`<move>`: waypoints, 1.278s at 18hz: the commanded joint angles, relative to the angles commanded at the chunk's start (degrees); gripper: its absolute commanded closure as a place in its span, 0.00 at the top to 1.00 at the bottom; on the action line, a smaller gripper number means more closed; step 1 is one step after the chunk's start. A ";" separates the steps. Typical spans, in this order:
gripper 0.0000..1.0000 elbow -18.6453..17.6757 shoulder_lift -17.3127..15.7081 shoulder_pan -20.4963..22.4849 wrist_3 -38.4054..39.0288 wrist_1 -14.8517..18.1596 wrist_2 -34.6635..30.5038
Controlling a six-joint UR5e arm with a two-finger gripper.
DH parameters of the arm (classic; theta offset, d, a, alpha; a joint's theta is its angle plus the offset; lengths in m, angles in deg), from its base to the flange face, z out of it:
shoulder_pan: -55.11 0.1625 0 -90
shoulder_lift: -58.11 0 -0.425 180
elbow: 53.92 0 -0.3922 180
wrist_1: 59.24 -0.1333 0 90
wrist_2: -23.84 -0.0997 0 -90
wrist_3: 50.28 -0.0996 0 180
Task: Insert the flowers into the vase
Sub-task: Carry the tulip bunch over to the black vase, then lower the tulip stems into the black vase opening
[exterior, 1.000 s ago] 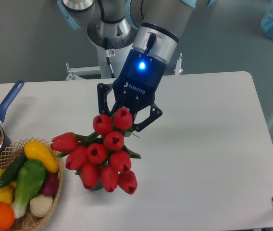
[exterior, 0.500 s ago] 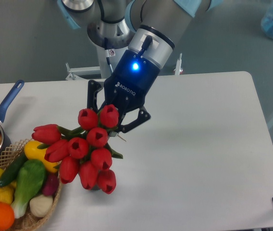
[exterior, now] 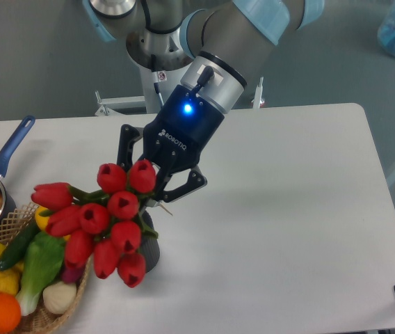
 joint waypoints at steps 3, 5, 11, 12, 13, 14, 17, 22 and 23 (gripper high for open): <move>0.33 -1.84 0.00 -0.18 -1.25 0.00 3.16; 0.32 -1.94 0.00 0.09 -3.16 0.00 3.96; 0.32 -2.64 0.18 0.35 -8.36 0.00 7.65; 0.32 -2.64 0.18 0.44 -8.45 0.00 7.74; 0.32 -2.73 0.18 0.44 -8.63 0.00 7.74; 0.32 -3.08 0.18 0.44 -9.07 0.00 7.91; 0.32 -4.04 0.18 0.26 -9.16 0.00 9.05; 0.32 -4.92 0.27 0.09 -8.98 0.09 10.29; 0.32 -5.36 0.27 0.09 -8.98 0.09 10.29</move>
